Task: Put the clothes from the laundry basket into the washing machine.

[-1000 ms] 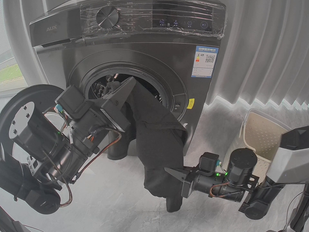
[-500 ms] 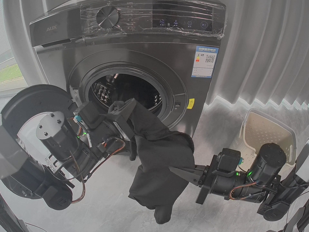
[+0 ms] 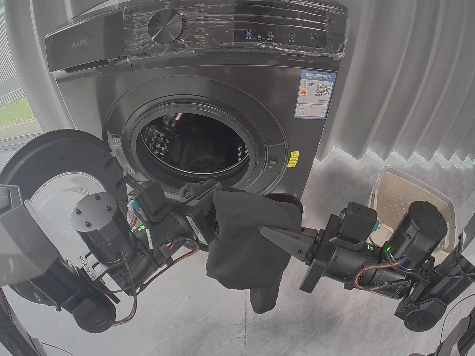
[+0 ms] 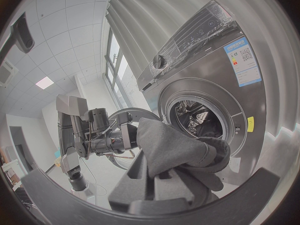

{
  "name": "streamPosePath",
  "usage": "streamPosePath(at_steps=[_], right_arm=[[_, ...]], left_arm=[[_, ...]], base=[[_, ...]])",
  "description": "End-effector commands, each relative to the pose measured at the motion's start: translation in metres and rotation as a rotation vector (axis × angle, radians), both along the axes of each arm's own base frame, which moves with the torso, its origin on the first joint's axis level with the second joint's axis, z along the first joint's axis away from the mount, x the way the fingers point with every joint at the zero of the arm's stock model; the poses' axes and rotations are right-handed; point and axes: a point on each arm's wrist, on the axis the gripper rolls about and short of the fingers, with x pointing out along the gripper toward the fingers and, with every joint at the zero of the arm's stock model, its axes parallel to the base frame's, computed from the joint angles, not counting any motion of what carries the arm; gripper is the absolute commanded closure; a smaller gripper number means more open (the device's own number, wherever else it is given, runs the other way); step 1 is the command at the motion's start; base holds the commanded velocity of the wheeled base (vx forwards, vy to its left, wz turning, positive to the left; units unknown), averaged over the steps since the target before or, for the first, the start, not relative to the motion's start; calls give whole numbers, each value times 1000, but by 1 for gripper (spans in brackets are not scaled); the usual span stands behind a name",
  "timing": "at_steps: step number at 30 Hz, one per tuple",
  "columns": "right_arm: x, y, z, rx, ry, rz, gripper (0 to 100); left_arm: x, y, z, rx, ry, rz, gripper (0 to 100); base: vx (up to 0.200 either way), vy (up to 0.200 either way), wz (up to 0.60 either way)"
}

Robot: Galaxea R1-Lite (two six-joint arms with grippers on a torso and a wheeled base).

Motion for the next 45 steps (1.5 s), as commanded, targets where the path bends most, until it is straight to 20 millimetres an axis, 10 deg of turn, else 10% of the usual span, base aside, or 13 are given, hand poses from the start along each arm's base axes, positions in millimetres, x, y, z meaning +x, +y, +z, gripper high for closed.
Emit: streamPosePath(at_steps=[1, 23, 45], right_arm=[[4, -2, 3, 8, -10, -15, 100], [28, -14, 8, 32, -31, -102, 100], [14, 0, 8, 34, -24, -34, 100]], left_arm=[[-3, 2, -4, 11, 15, 1, 0], [-80, 42, 3, -12, 92, -264, 0], [-52, 40, -36, 271, 66, -193, 0]], base=[[0, 0, 0], [0, 0, 0], [0, 0, 0]])
